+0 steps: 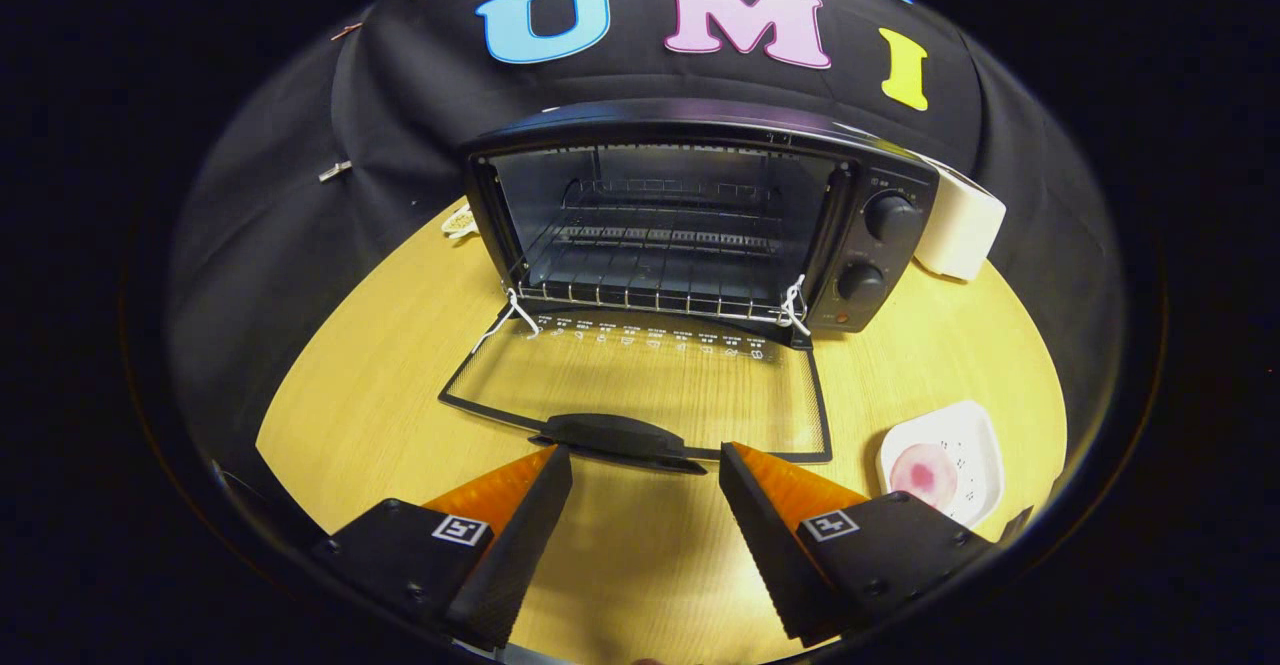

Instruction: Open the toaster oven, put the food inside, and close the toaster oven door.

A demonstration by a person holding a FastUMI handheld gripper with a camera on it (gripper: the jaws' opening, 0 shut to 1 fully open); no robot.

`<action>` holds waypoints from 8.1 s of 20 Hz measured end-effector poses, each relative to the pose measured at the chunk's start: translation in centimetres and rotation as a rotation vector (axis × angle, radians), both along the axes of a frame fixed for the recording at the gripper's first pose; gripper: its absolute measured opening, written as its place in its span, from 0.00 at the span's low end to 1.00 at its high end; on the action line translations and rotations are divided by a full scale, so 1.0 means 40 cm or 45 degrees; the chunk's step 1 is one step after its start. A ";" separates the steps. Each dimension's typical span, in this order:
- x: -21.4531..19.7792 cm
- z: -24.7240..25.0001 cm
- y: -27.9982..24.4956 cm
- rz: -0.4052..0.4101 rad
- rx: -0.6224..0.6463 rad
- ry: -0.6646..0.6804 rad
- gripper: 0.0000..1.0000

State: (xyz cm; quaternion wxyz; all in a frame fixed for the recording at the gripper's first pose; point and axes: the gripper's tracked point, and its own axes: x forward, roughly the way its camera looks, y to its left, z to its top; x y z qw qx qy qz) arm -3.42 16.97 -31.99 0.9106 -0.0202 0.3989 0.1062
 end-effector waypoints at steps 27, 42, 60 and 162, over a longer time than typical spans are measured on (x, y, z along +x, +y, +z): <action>0.079 0.131 -0.690 -0.051 -0.018 0.045 0.99; 0.010 -0.084 -0.859 0.093 -0.083 0.337 0.99; -0.044 -0.152 -0.837 0.013 -0.051 0.547 0.23; 0.233 0.069 -0.020 -0.758 1.031 0.165 0.99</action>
